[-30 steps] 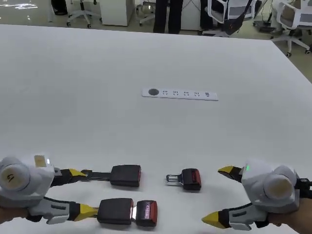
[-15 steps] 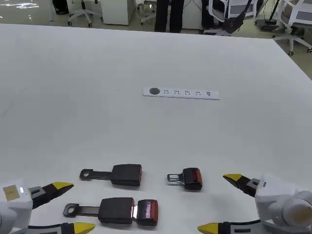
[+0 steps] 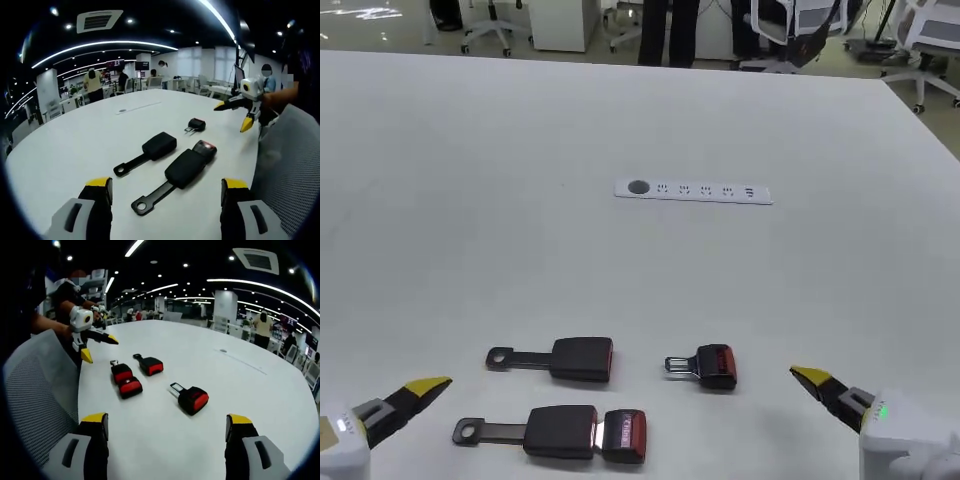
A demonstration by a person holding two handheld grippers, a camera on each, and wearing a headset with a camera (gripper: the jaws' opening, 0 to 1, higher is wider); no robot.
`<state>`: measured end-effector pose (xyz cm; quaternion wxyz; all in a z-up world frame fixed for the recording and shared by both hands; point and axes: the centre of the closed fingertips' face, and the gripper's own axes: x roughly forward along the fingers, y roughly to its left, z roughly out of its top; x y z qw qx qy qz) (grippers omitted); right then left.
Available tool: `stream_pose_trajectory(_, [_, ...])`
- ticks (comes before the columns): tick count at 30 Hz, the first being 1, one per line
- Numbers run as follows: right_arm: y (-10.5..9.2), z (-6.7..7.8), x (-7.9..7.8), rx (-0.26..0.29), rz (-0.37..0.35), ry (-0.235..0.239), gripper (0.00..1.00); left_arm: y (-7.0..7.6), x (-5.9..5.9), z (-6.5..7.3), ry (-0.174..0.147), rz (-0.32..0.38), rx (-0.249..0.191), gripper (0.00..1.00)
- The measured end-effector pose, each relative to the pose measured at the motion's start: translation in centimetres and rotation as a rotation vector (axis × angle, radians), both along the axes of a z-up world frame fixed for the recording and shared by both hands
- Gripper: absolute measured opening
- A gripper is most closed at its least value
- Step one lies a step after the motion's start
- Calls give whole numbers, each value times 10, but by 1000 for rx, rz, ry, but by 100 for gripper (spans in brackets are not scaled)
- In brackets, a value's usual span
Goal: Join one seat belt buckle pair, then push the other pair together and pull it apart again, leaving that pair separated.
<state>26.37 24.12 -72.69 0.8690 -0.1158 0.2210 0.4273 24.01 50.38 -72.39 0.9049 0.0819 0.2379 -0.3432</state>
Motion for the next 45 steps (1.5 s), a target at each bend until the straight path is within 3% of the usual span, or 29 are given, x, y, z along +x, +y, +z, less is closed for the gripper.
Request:
stream_pose_trajectory(12, [5,-2,-7,-2,11,2,99,-3,0,6,-26,-5,21,100])
stream_pose_trajectory(19, [4,-3,-7,-14,19,0,99,-3,-1,6,-26,-4,21,100])
stream_pose_trajectory(21, [4,-6,-10,-53,47,-15,99,-3,-1,6,-25,-4,21,100])
stream_pose_trajectory(28, [5,-5,-11,-32,42,-1,99,-5,0,8,-36,-10,22,100])
stream_pose_trajectory(45, [5,-6,-11,-60,55,0,96,-3,0,6,-36,-11,18,100])
